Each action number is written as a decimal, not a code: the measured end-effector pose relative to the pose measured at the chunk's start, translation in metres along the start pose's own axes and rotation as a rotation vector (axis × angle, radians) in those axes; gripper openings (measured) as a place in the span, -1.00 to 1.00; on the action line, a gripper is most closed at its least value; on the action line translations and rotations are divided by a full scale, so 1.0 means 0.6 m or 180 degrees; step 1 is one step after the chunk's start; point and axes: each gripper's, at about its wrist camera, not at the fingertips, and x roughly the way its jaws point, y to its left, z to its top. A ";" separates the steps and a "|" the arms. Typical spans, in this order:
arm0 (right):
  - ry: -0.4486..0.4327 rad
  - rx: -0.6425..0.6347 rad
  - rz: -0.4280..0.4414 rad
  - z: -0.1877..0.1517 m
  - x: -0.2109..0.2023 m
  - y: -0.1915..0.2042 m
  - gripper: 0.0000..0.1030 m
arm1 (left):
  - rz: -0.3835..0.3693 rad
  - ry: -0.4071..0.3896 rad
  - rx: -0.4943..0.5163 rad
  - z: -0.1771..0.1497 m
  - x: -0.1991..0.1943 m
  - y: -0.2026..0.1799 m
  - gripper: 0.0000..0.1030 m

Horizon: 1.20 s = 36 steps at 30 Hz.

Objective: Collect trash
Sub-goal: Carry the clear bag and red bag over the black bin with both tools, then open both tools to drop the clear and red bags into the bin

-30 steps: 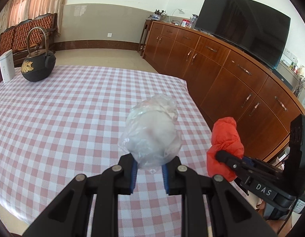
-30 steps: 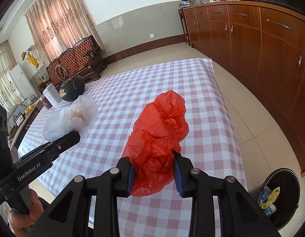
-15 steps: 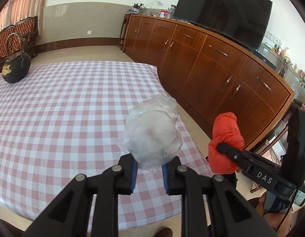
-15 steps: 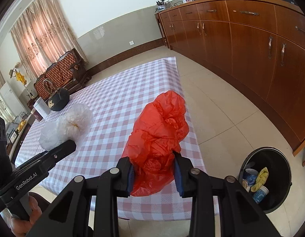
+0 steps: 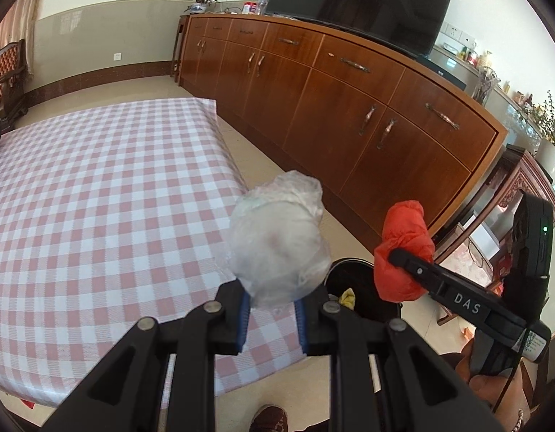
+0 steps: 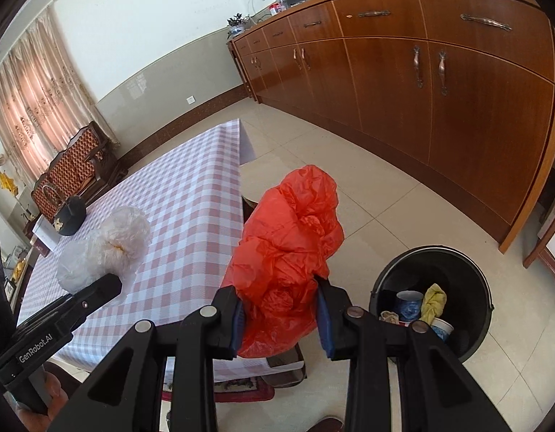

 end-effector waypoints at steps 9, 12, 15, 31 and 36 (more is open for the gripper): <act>0.0007 0.0328 -0.0202 -0.014 -0.008 -0.101 -0.32 | -0.0236 0.0150 0.0129 -0.005 0.040 -0.072 -0.56; 0.0016 0.0432 -0.0240 -0.018 -0.007 -0.129 -0.32 | -0.0297 0.0205 0.0177 -0.006 0.055 -0.094 -0.56; 0.0022 0.0580 -0.0248 -0.023 -0.008 -0.155 -0.32 | -0.0348 0.0267 0.0249 -0.011 0.071 -0.117 -0.56; -0.0012 0.0980 -0.0476 -0.059 -0.033 -0.257 -0.32 | -0.0481 0.0644 0.0531 -0.045 0.166 -0.220 -0.56; 0.0052 0.1096 -0.0495 -0.068 -0.029 -0.287 -0.32 | -0.0459 0.0787 0.0545 -0.061 0.196 -0.233 -0.56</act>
